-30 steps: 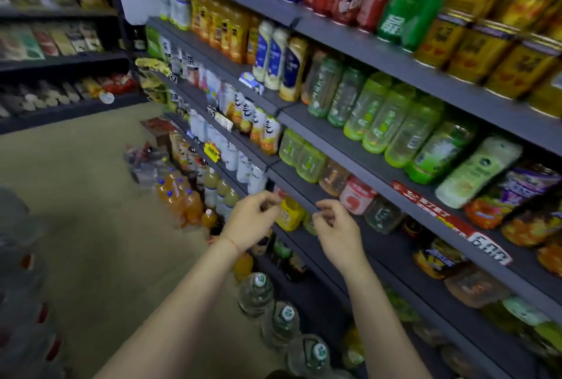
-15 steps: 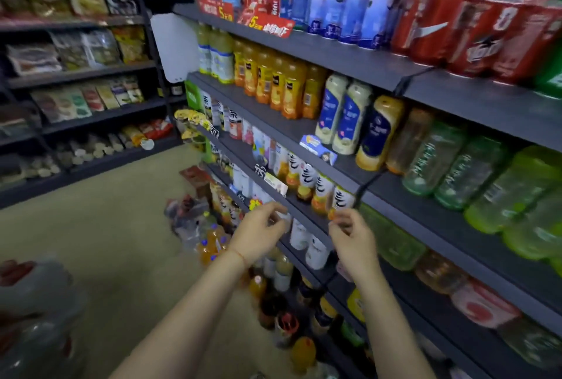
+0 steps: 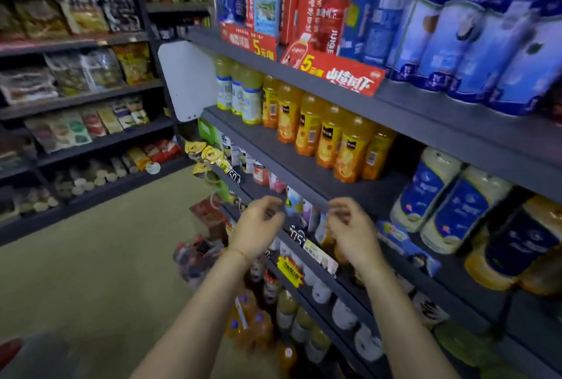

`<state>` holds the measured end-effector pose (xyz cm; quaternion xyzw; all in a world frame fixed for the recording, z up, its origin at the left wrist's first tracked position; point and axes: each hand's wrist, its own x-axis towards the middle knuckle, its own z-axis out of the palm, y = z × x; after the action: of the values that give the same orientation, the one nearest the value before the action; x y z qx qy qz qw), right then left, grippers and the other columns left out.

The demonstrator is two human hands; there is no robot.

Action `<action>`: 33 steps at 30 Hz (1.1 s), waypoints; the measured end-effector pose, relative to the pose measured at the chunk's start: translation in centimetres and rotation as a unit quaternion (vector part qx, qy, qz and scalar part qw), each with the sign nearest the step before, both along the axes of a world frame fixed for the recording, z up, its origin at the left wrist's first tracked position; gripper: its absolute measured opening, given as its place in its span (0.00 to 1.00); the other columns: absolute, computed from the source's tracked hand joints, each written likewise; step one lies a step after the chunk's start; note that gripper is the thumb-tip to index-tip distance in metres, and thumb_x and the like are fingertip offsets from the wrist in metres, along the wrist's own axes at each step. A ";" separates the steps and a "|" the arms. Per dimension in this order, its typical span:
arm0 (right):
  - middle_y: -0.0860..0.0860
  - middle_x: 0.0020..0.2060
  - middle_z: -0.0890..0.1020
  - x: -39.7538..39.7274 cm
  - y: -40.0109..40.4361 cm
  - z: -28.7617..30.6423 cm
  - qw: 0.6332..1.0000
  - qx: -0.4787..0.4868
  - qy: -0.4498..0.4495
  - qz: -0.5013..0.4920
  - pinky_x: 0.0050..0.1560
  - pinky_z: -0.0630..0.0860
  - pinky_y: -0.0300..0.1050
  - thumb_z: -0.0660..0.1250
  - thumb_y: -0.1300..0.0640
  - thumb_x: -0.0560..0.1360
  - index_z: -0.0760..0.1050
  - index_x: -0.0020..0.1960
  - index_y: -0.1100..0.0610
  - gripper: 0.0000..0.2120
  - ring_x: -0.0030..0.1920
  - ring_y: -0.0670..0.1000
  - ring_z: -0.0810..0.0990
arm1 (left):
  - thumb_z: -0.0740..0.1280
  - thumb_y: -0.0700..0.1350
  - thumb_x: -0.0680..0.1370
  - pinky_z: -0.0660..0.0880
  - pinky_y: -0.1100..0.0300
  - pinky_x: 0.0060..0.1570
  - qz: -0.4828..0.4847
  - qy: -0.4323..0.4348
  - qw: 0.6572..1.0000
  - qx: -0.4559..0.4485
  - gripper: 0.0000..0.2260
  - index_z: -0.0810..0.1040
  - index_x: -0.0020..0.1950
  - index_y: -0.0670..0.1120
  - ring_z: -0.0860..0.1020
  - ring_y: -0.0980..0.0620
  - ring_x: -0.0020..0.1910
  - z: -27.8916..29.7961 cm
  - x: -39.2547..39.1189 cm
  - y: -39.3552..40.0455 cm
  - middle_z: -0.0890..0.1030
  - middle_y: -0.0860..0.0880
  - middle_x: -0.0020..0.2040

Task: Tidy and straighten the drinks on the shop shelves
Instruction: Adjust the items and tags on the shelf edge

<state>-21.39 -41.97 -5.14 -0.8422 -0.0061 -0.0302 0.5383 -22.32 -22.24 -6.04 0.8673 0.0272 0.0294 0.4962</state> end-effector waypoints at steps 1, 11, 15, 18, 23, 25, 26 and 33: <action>0.45 0.47 0.80 1.4 1.2 0.4 1.000 -0.001 -0.010 -0.009 0.53 0.78 0.52 0.67 0.61 0.77 0.75 0.53 0.49 0.09 0.51 0.51 0.79 | 0.64 0.46 0.80 0.73 0.56 0.50 -0.004 -0.009 1.000 -0.013 0.12 0.75 0.63 0.50 0.77 0.51 0.51 0.1 1.7 1.1 0.76 0.51 0.57; 0.49 0.38 0.80 14.5 17.4 4.9 0.991 -0.058 -0.106 -0.060 0.43 0.76 0.49 0.66 0.55 0.80 0.76 0.44 0.51 0.06 0.41 0.49 0.79 | 0.65 0.41 0.77 0.76 0.57 0.46 -0.059 -0.111 0.990 -0.070 0.08 0.78 0.53 0.52 0.79 0.52 0.45 3.2 19.6 16.0 0.79 0.48 0.50; 0.48 0.35 0.80 18.6 25.0 10.1 0.968 -0.087 -0.221 -0.083 0.44 0.78 0.53 0.65 0.54 0.79 0.77 0.44 0.53 0.06 0.39 0.48 0.80 | 0.67 0.44 0.75 0.75 0.59 0.50 -0.026 -0.192 0.978 -0.072 0.07 0.81 0.51 0.51 0.78 0.54 0.47 8.0 26.4 21.9 0.80 0.51 0.49; 0.50 0.41 0.80 20.7 28.4 15.8 0.889 -0.123 -0.394 -0.199 0.43 0.76 0.47 0.65 0.59 0.77 0.77 0.49 0.57 0.03 0.42 0.49 0.79 | 0.64 0.49 0.72 0.74 0.57 0.53 -0.015 -0.294 0.953 -0.071 0.10 0.79 0.51 0.50 0.77 0.51 0.51 12.5 30.4 23.9 0.77 0.50 0.51; 0.59 0.63 0.74 26.3 28.7 23.1 0.819 -0.289 -0.322 -0.379 0.58 0.71 0.52 0.66 0.51 0.77 0.63 0.72 0.62 0.28 0.62 0.59 0.74 | 0.61 0.54 0.73 0.64 0.52 0.68 -0.073 -0.405 0.911 0.029 0.23 0.73 0.66 0.48 0.70 0.49 0.65 16.3 34.4 23.4 0.75 0.50 0.63; 0.60 0.66 0.73 28.4 28.2 25.0 0.845 -0.304 -0.216 -0.383 0.54 0.71 0.55 0.66 0.45 0.77 0.56 0.75 0.63 0.36 0.63 0.63 0.74 | 0.61 0.56 0.74 0.59 0.49 0.72 -0.108 -0.384 0.916 0.034 0.23 0.72 0.67 0.49 0.71 0.50 0.64 16.2 35.4 23.0 0.77 0.52 0.62; 0.61 0.65 0.74 29.1 27.9 25.7 0.855 -0.300 -0.185 -0.381 0.49 0.71 0.53 0.66 0.43 0.77 0.55 0.75 0.62 0.37 0.62 0.64 0.76 | 0.60 0.57 0.74 0.56 0.50 0.74 -0.121 -0.374 0.919 0.031 0.23 0.72 0.67 0.49 0.71 0.50 0.64 15.8 35.7 22.8 0.77 0.52 0.61; 0.54 0.56 0.80 30.2 26.7 26.5 0.882 -0.227 -0.189 -0.368 0.45 0.76 0.53 0.71 0.42 0.73 0.68 0.63 0.60 0.29 0.51 0.56 0.79 | 0.63 0.55 0.75 0.49 0.52 0.77 -0.139 -0.387 0.912 0.009 0.21 0.72 0.65 0.48 0.68 0.52 0.67 14.2 36.8 22.9 0.75 0.52 0.61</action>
<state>8.85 -15.29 21.36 -0.8614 0.1956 -0.3825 0.2711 14.45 0.63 8.11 0.7879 -0.2877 0.2935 0.4587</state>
